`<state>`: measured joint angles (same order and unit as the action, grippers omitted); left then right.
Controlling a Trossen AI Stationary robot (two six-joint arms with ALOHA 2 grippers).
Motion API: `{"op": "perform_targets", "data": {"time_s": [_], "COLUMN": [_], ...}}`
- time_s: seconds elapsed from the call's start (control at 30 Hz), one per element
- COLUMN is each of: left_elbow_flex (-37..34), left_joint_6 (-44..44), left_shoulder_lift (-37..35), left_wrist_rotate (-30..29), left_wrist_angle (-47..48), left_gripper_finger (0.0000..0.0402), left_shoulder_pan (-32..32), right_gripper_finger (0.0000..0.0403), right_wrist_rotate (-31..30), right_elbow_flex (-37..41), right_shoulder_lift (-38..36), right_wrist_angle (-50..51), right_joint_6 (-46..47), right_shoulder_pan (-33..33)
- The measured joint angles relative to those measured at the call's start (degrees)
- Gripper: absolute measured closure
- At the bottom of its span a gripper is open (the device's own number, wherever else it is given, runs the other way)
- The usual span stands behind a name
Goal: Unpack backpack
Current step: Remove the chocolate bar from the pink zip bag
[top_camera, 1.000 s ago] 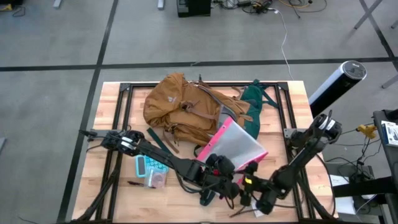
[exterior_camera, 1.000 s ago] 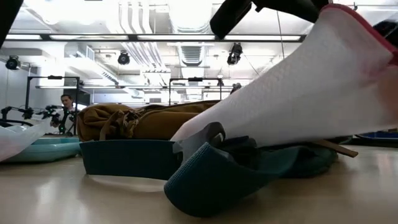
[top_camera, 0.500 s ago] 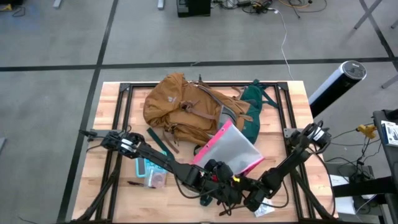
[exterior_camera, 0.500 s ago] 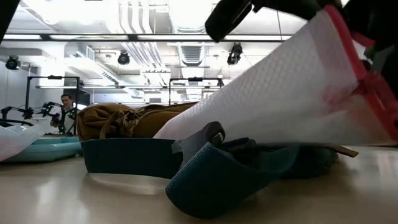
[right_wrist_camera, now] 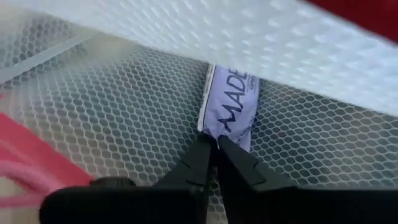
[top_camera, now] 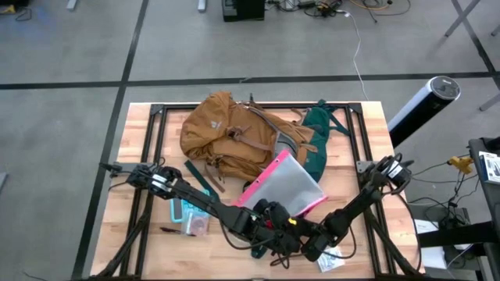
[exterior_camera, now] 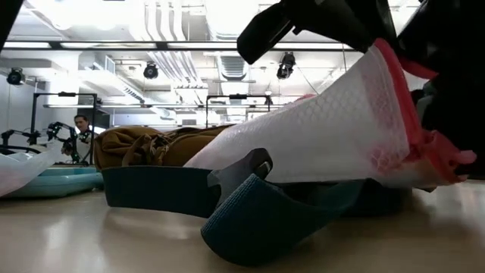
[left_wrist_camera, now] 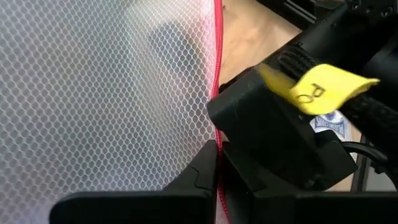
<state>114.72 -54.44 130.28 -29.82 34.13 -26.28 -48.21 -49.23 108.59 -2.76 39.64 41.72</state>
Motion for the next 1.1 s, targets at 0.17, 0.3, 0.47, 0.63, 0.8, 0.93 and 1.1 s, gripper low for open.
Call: {"op": "perform_targets", "data": {"time_s": [0.17, 0.3, 0.47, 0.63, 0.8, 0.93, 1.1], "left_elbow_flex": [-0.2, -0.2, -0.5, -0.2, -0.3, -0.3, -0.2], "left_joint_6": [-0.3, -0.2, -0.2, -0.1, 0.5, 0.4, 0.4], "left_shoulder_lift": [-0.2, -0.2, -0.2, -0.2, -0.1, -0.1, -0.1], "left_wrist_rotate": [0.4, 0.4, 0.4, -0.7, 0.8, 0.8, 0.7], "left_wrist_angle": [-0.2, 0.4, 0.6, -0.5, -0.2, -0.5, -1.0], "left_gripper_finger": [0.0401, 0.0401, 0.0401, 0.0401, 0.0401, 0.0401, 0.0401], "left_shoulder_pan": [0.0, 0.0, 0.0, 0.3, 0.0, 0.1, 0.2], "right_gripper_finger": [0.0401, 0.0402, 0.0403, 0.0403, 0.0403, 0.0403, 0.0381], "right_wrist_rotate": [1.8, 4.0, 6.7, 15.1, 20.6, 21.7, 21.0], "right_elbow_flex": [0.0, 0.0, 0.0, 0.0, 0.2, 0.7, 0.7], "right_shoulder_lift": [-5.1, -10.9, -20.6, -28.5, -30.2, -28.9, -28.5], "right_wrist_angle": [4.2, 11.8, 20.6, 37.9, 56.0, 57.7, 56.5], "right_joint_6": [-1.0, 0.7, 1.2, 10.4, 26.2, 30.3, 33.5], "right_shoulder_pan": [1.7, 5.7, 13.5, 21.2, 28.3, 32.3, 33.4]}}
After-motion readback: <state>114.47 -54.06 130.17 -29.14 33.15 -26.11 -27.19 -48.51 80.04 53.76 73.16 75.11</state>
